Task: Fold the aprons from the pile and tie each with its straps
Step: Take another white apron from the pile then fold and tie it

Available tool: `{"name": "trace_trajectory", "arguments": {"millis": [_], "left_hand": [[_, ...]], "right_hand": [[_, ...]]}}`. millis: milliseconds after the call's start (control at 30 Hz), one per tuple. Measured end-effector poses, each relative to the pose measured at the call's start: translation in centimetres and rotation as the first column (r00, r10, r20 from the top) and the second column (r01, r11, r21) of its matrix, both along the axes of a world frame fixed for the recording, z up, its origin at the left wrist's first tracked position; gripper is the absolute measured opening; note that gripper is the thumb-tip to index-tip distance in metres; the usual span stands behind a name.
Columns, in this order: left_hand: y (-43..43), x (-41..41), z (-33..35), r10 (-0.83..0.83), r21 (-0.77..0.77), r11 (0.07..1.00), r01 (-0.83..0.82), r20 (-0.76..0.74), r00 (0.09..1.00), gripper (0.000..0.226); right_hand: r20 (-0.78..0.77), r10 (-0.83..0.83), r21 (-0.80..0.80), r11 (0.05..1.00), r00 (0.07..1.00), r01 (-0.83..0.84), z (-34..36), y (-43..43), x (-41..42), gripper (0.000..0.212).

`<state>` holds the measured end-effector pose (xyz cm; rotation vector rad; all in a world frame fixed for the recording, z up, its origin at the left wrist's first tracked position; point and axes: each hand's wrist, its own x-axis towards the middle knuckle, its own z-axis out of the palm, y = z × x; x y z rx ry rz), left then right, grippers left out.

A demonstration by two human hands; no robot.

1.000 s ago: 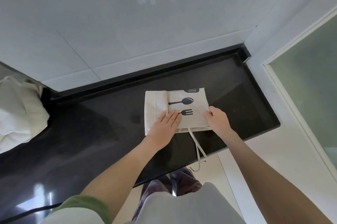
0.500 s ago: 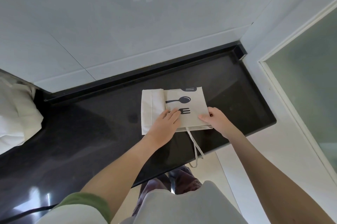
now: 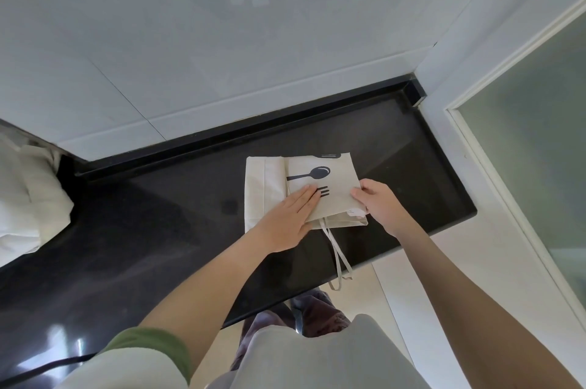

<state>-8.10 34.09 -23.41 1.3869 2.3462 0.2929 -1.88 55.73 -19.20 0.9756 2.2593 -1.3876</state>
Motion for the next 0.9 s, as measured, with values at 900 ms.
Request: {"name": "trace_trajectory", "arguments": {"millis": [900], "left_hand": [[-0.3, -0.3, -0.9, -0.194, -0.064, 0.979, 0.191, -0.038, 0.980, 0.061]], "right_hand": [[0.186, -0.209, -0.432, 0.860, 0.960, 0.271, -0.3, 0.0, 1.5, 0.026]]}}
